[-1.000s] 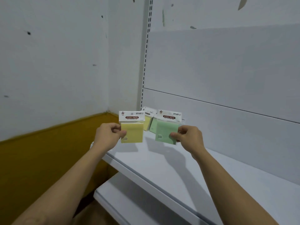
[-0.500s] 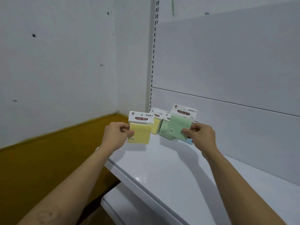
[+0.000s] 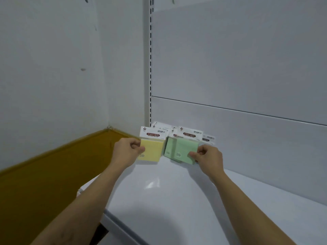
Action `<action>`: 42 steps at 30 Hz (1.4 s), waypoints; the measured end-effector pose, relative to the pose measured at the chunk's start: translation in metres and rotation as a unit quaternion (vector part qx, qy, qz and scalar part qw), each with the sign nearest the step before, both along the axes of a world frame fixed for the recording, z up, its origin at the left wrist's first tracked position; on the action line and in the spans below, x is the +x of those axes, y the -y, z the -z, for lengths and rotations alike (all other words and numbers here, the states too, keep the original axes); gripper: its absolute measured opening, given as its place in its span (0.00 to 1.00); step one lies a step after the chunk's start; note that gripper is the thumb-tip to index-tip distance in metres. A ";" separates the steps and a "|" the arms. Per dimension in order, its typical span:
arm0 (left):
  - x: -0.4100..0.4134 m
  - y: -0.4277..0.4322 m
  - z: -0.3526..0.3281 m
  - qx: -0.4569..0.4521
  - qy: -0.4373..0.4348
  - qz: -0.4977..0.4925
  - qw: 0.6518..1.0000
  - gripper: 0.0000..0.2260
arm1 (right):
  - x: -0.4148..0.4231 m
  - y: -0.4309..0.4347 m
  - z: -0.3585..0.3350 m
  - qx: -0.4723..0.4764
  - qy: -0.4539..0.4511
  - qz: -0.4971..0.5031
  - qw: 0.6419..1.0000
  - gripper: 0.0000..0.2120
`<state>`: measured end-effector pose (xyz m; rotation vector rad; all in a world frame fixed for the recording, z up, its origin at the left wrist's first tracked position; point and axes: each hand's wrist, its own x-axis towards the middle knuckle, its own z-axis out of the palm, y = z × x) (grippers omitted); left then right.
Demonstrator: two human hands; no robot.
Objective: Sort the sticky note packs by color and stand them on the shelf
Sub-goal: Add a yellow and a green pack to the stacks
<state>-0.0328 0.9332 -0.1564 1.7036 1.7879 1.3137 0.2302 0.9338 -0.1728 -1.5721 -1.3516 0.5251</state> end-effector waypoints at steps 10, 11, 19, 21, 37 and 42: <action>-0.012 -0.105 0.021 -0.024 0.006 0.122 0.992 0.07 | -0.056 -0.038 0.025 -0.027 -0.004 0.118 0.993 0.12; -0.011 -0.111 0.023 -0.023 0.009 0.135 0.991 0.07 | -0.061 -0.039 0.025 -0.026 -0.008 0.131 0.991 0.12; -0.011 -0.125 0.049 0.029 0.041 0.151 0.987 0.09 | -0.085 -0.043 0.030 -0.041 0.010 0.206 0.978 0.14; -0.012 -0.130 0.050 0.020 0.028 0.155 0.987 0.11 | -0.090 -0.042 0.033 -0.038 0.002 0.221 0.975 0.12; -0.016 -0.133 0.058 -0.017 0.015 0.177 0.984 0.13 | -0.088 -0.038 0.042 -0.023 0.051 0.205 0.977 0.10; -0.016 -0.132 0.059 -0.008 -0.002 0.180 0.984 0.16 | -0.091 -0.037 0.040 -0.040 0.076 0.202 0.976 0.12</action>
